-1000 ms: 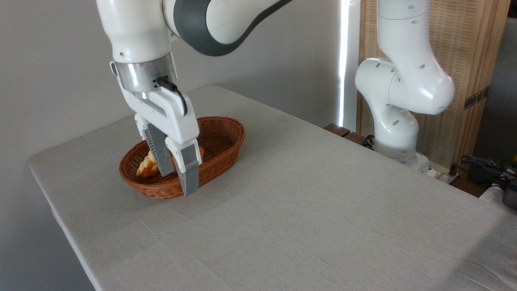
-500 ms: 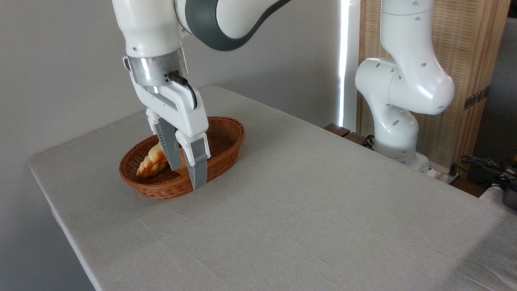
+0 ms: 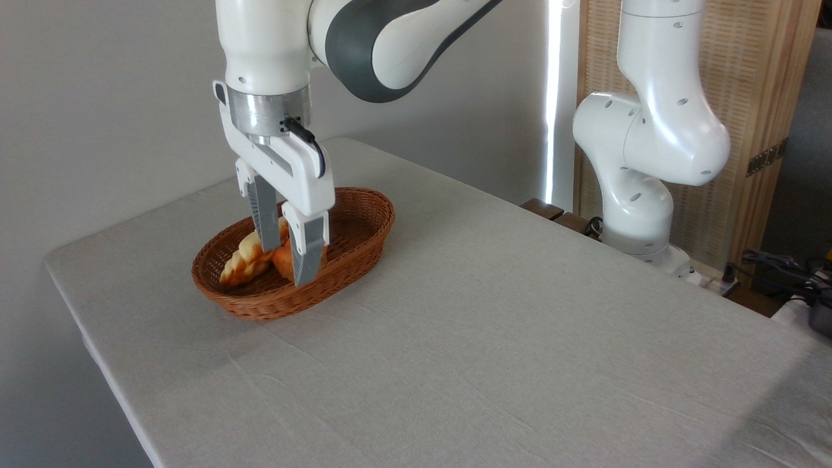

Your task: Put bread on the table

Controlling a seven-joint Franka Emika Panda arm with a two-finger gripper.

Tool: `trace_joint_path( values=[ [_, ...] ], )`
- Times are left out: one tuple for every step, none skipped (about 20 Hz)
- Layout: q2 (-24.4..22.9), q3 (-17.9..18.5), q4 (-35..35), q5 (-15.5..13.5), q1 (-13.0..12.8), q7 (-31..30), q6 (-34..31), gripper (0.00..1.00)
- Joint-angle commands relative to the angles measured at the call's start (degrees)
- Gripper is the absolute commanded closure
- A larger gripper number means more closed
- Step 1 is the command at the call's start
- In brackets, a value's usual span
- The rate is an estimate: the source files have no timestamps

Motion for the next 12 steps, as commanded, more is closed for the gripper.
trace_joint_path(
  values=[
    [-2.2, 0.3, -3.9, -4.0, -4.8, -3.0, 3.9, 0.00],
    [-2.1, 0.3, -4.1, -4.7, -6.0, -5.3, 5.2, 0.00],
    [-2.0, 0.3, -4.6, -5.0, -7.2, -7.7, 7.1, 0.00],
    [-1.8, 0.3, -5.3, -5.2, -8.4, -10.1, 8.9, 0.00],
    [-1.4, 0.2, -5.4, -5.2, -9.2, -11.9, 9.9, 0.00],
    [-0.7, 0.2, -5.4, -5.4, -9.9, -13.4, 10.2, 0.00],
    [0.3, 0.2, -5.4, -6.2, -11.3, -14.7, 10.6, 0.00],
    [1.1, 0.2, -5.4, -6.6, -12.2, -15.6, 12.2, 0.00],
    [2.2, 0.2, -5.4, -6.6, -12.9, -16.5, 13.9, 0.00],
    [3.2, 0.2, -5.4, -6.5, -13.5, -17.0, 14.9, 0.00],
    [4.0, 0.2, -5.4, -6.5, -13.8, -17.0, 15.5, 0.00],
    [4.5, 0.2, -5.4, -6.7, -13.8, -17.0, 16.2, 0.00]
  ],
)
